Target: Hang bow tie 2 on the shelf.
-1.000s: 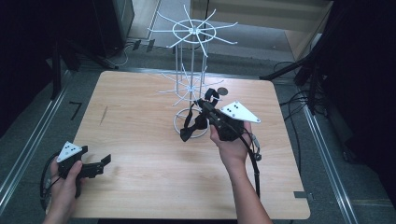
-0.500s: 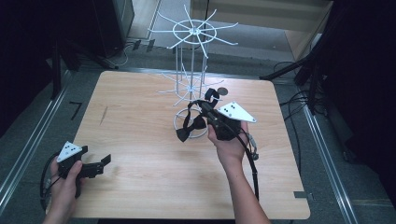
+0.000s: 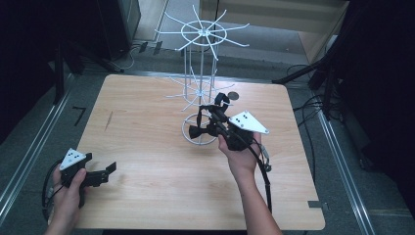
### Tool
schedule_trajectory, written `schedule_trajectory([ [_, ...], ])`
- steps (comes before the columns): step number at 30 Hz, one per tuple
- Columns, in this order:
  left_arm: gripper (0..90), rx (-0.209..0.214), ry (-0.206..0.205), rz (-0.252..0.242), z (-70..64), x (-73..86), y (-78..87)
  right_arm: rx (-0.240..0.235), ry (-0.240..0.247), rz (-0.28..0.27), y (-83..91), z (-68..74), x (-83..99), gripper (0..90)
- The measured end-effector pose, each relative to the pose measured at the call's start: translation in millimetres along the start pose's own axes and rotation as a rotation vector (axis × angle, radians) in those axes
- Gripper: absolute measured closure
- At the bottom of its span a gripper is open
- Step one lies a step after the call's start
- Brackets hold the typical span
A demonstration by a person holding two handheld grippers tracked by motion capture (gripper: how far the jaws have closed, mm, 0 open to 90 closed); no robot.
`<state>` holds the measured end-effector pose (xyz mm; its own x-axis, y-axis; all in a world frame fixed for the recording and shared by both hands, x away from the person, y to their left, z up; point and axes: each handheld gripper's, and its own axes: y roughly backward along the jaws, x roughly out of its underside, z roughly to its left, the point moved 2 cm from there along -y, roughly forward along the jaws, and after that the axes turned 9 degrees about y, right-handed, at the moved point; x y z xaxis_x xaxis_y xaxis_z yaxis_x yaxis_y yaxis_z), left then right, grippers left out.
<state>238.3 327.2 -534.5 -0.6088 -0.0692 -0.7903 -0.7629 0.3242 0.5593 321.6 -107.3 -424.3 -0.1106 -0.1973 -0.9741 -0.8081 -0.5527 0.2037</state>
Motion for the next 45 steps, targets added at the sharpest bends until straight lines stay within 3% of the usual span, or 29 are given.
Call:
schedule_trajectory([
  [5,0.0,-0.001,0.001,0.000,0.1,0.0,-0.1,-0.001,-0.001,0.007,4.4,-1.6,5.0,72.2],
  [13,0.0,-0.002,0.000,0.003,0.1,-0.1,0.0,-0.012,-0.005,0.010,14.2,-6.4,12.7,53.9],
  [28,0.0,-0.003,-0.003,0.004,-0.2,0.0,0.3,-0.044,-0.007,0.016,23.9,-9.1,26.4,41.9],
  [30,0.0,-0.003,-0.003,0.004,-0.2,0.0,0.2,-0.045,-0.008,0.019,25.0,-9.2,28.4,36.2],
  [36,0.0,-0.002,-0.002,0.002,-0.3,0.0,0.1,-0.027,-0.021,0.037,27.6,-10.5,34.9,23.2],
  [37,0.0,-0.002,-0.002,0.002,-0.3,0.0,0.1,-0.022,-0.038,0.049,28.5,-12.2,37.4,17.7],
  [45,0.0,-0.003,-0.002,0.001,-0.4,0.0,0.1,0.008,-0.043,0.070,34.9,-16.3,47.1,12.2],
])
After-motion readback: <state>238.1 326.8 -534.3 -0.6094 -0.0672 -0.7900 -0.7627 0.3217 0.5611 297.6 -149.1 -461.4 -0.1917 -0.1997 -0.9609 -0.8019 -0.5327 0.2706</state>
